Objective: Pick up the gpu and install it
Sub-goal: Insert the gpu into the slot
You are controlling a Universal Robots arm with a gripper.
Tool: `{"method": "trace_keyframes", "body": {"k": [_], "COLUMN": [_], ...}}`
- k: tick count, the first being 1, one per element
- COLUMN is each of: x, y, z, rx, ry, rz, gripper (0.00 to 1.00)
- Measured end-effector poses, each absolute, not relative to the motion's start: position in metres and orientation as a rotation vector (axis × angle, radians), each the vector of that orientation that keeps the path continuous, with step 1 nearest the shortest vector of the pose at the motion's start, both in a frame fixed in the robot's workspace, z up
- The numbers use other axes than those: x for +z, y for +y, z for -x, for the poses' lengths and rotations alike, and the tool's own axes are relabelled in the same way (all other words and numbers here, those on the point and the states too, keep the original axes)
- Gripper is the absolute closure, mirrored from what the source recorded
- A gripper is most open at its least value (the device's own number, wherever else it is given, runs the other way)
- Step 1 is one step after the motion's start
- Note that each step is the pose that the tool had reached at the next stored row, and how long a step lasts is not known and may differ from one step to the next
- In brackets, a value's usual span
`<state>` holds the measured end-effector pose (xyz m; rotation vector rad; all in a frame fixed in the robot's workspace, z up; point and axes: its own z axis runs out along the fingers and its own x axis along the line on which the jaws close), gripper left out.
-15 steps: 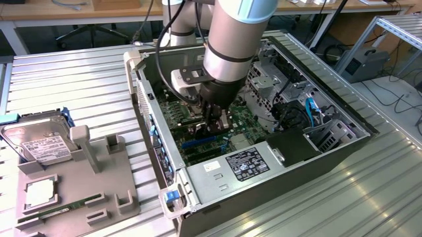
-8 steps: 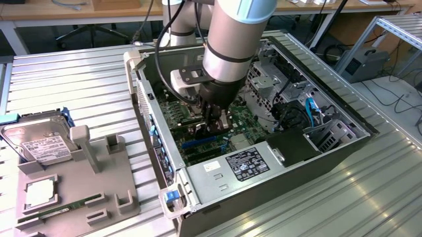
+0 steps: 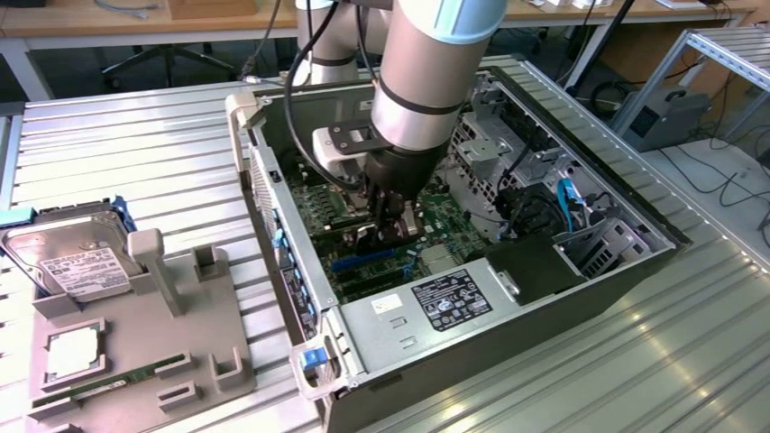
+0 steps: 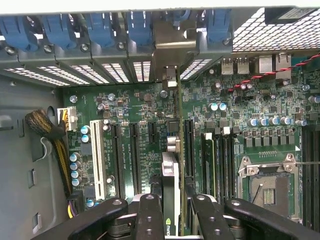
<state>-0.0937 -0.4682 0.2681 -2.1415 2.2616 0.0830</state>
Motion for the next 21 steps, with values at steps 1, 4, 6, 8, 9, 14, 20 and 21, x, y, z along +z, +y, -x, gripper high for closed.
{"method": "trace_keyframes", "body": {"k": [1, 4, 6, 8, 9, 14, 20, 21], "x": [0.2681, 0.267, 0.2661, 0.2649, 0.2644, 0.2614, 0.2586, 0.2586], "y": [-0.4682, -0.4682, -0.4682, -0.4682, -0.4682, -0.4682, -0.4682, -0.4682], "z": [0.094, 0.0947, 0.0948, 0.0949, 0.0949, 0.095, 0.0949, 0.0949], "rx": [0.083, 0.084, 0.084, 0.084, 0.084, 0.083, 0.084, 0.084], "ry": [2.261, 2.261, 2.261, 2.261, 2.261, 2.262, 2.261, 2.261], "rz": [2.142, 2.141, 2.141, 2.141, 2.141, 2.141, 2.141, 2.141], "gripper": [0.73, 0.73, 0.73, 0.73, 0.73, 0.73, 0.73, 0.73]}}
